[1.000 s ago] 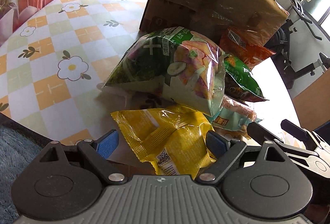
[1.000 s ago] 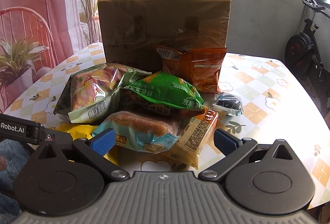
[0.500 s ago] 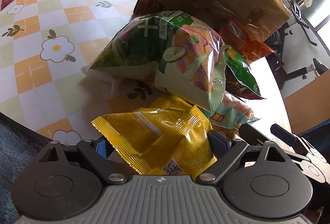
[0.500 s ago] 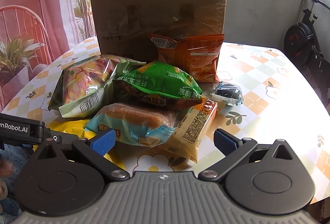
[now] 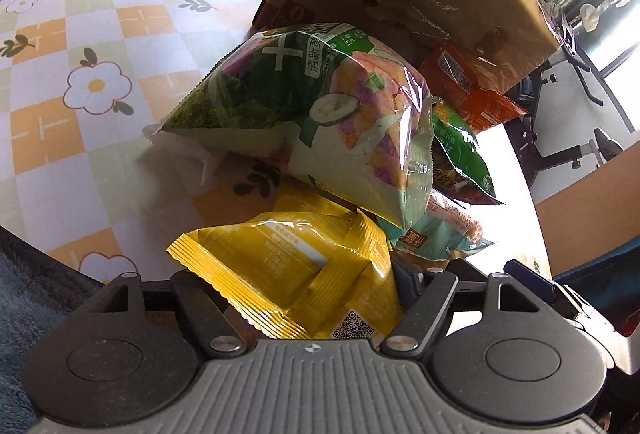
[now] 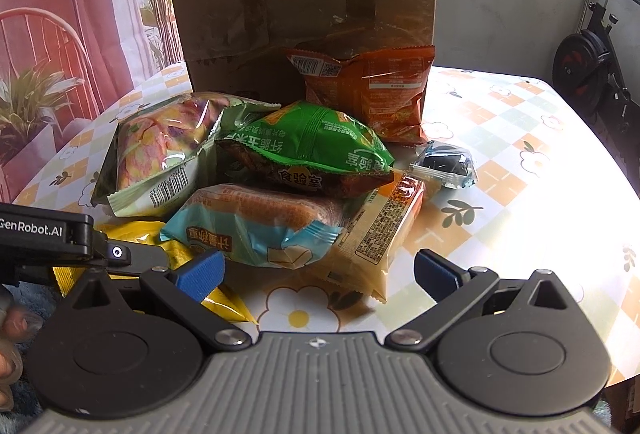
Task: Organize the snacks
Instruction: 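Close the left gripper on the yellow bag while the right gripper grasps the wrapped bread pack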
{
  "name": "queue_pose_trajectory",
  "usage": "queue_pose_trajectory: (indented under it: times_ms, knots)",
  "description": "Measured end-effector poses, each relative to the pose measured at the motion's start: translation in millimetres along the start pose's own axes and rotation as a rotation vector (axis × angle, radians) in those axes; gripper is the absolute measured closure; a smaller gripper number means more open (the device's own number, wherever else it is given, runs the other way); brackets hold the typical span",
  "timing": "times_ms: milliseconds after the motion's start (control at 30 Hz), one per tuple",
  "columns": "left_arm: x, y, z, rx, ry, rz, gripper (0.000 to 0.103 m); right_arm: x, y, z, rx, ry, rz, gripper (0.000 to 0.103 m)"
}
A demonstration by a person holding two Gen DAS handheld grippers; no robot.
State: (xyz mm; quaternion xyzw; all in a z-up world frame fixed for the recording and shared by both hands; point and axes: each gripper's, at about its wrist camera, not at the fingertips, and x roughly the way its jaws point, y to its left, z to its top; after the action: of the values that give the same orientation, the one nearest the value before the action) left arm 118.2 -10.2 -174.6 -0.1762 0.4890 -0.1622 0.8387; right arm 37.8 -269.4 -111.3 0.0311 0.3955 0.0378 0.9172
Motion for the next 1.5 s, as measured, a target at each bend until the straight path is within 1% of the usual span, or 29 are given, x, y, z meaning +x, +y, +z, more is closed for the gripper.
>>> queue_pose_trajectory:
  times_ms: [133,167,267,367,567,633,700,867,1000,1133,1200,1300,1367,1500]
  knots:
    - [-7,2,2,-0.011,0.009,0.038,0.032,1,-1,0,0.010,0.001,0.012,0.000]
    - [-12,3,2,-0.009,0.004,0.056,0.035,1,-2,0,0.011,0.000,0.014,0.000]
    - [-24,2,3,0.006,-0.025,0.121,0.035,0,-2,1,0.016,-0.010,0.029,0.000]
    - [-34,4,6,0.004,-0.053,0.170,0.035,0,2,4,0.014,-0.017,0.048,0.000]
    - [-41,5,7,-0.010,-0.081,0.223,0.035,8,12,11,-0.013,-0.017,0.101,0.000]
    - [-44,7,8,-0.011,-0.090,0.230,0.035,13,17,13,-0.023,-0.017,0.112,0.001]
    - [-55,18,5,-0.015,-0.099,0.233,0.035,19,22,15,-0.039,-0.012,0.122,0.001]
    - [-54,21,3,-0.026,-0.105,0.235,0.035,36,40,15,-0.117,0.011,0.146,0.005]
    - [-55,22,3,-0.026,-0.121,0.254,0.035,45,48,14,-0.148,0.006,0.118,0.005]
    - [-55,23,3,-0.022,-0.130,0.274,0.035,52,45,16,-0.134,0.004,0.077,0.005]
    - [-57,24,4,-0.023,-0.139,0.285,0.035,55,39,16,-0.099,0.032,0.059,0.007]
    - [-57,23,4,-0.021,-0.149,0.298,0.035,56,25,15,-0.013,0.064,0.100,0.011]
    - [-57,23,4,-0.019,-0.152,0.299,0.035,54,24,13,-0.015,0.057,0.106,0.014]
    - [-57,23,4,-0.018,-0.154,0.296,0.035,53,28,13,-0.036,0.048,0.100,0.014]
